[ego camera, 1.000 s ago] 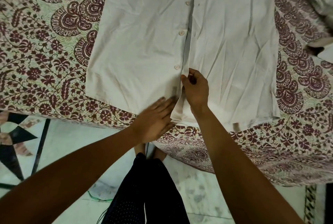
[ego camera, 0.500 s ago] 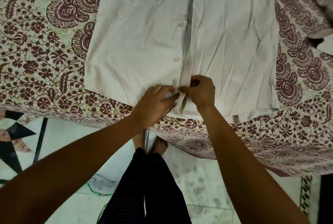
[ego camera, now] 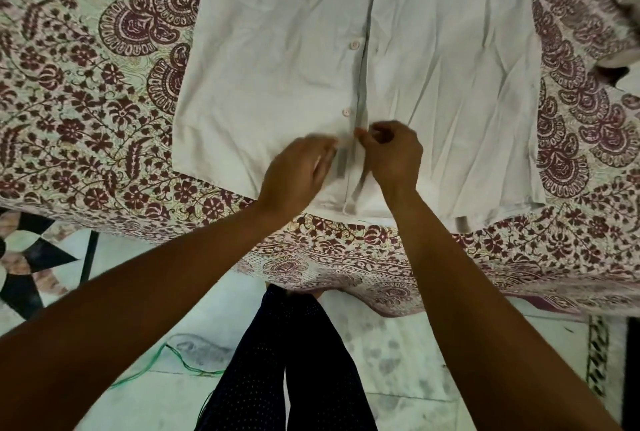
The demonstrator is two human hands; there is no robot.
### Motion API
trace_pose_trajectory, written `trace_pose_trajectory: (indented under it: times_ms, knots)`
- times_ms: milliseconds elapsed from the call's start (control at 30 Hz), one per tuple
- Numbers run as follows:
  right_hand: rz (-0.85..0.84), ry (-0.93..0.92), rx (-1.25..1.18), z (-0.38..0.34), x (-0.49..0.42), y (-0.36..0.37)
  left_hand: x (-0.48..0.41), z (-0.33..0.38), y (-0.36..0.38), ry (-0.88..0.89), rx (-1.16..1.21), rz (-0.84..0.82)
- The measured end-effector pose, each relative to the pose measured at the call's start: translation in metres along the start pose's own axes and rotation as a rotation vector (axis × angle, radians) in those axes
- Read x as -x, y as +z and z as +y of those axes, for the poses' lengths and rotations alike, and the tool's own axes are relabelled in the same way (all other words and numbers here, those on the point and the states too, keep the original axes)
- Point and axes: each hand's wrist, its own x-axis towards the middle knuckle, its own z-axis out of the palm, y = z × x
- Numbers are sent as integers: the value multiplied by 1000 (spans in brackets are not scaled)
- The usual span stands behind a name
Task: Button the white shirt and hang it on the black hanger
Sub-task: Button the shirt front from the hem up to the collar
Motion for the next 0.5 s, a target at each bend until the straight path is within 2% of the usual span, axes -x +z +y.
trace_pose_trajectory:
  times_ms: [67,167,267,367,500]
  knots:
    - [23,-38,8,-12,-11,6,-34,2,5,-144,-4,74]
    - [11,10,37,-18,-25,14,-75,4,16,-330,-32,-52]
    - [-19,139,-78,-16,-31,11,-97,4,25,-489,-55,-145]
    - [-71,209,-186,-13,-34,5,-106,4,25,-540,-74,-193]
    - [-108,247,-233,-11,-38,2,-108,3,21,-511,-54,-217]
